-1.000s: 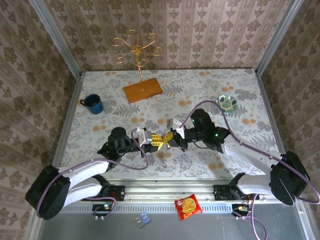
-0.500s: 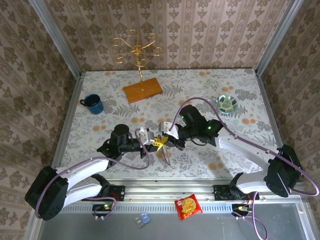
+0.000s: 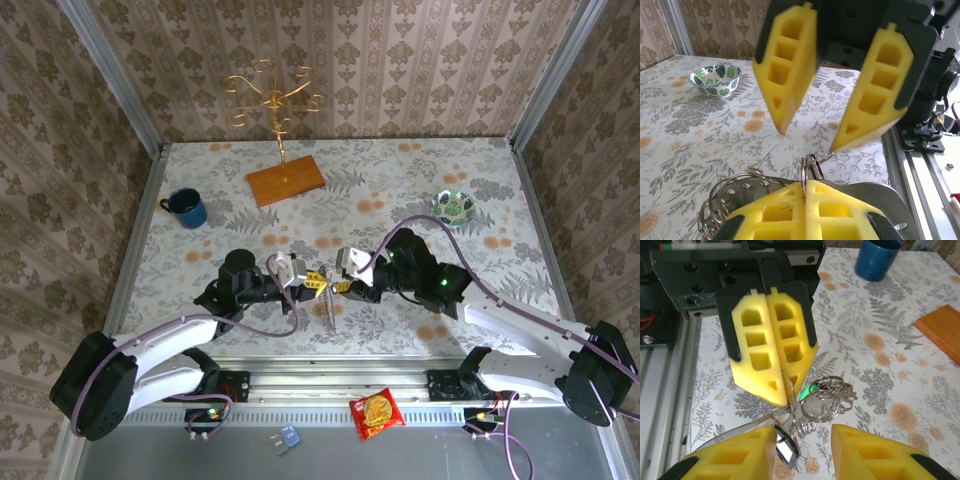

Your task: Put the keys on the keyring

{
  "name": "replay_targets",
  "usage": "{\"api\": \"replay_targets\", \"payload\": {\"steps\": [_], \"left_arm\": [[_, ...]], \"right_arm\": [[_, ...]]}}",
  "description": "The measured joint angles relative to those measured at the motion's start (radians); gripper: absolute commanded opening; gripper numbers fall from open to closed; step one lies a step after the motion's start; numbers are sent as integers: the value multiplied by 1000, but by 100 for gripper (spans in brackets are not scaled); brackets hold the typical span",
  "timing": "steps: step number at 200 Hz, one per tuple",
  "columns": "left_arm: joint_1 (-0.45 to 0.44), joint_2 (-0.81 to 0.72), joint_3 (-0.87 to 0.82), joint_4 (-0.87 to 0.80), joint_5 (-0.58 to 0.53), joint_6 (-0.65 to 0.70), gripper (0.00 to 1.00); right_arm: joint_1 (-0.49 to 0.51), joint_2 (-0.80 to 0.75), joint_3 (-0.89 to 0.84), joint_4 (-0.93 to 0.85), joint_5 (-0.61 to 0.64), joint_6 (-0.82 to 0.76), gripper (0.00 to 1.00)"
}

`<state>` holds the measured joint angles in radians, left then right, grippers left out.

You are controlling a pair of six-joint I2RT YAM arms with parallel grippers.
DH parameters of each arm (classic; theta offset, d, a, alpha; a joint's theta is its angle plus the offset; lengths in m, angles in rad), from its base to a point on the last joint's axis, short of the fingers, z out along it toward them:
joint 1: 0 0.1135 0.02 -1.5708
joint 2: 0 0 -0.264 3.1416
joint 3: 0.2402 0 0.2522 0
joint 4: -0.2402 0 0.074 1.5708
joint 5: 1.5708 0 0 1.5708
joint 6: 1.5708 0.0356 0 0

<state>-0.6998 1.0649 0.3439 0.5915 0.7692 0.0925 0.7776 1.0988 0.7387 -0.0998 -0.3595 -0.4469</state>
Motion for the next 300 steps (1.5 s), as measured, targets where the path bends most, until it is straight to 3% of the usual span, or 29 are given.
{"api": "replay_targets", "payload": {"steps": [48,172,270,300], "left_arm": [[0,18,-21,64,-22,-67,0],[0,20,-21,69,-52,-79,0],[0,20,-21,69,-60,-79,0],[0,21,-21,69,-60,-79,0]], "right_arm": [[64,-21,-29,51,145,-30,30],[75,-76,-71,57,196,-48,33],[92,-12,-71,104,192,-47,23],[93,-10,-71,108,192,-48,14]]}}
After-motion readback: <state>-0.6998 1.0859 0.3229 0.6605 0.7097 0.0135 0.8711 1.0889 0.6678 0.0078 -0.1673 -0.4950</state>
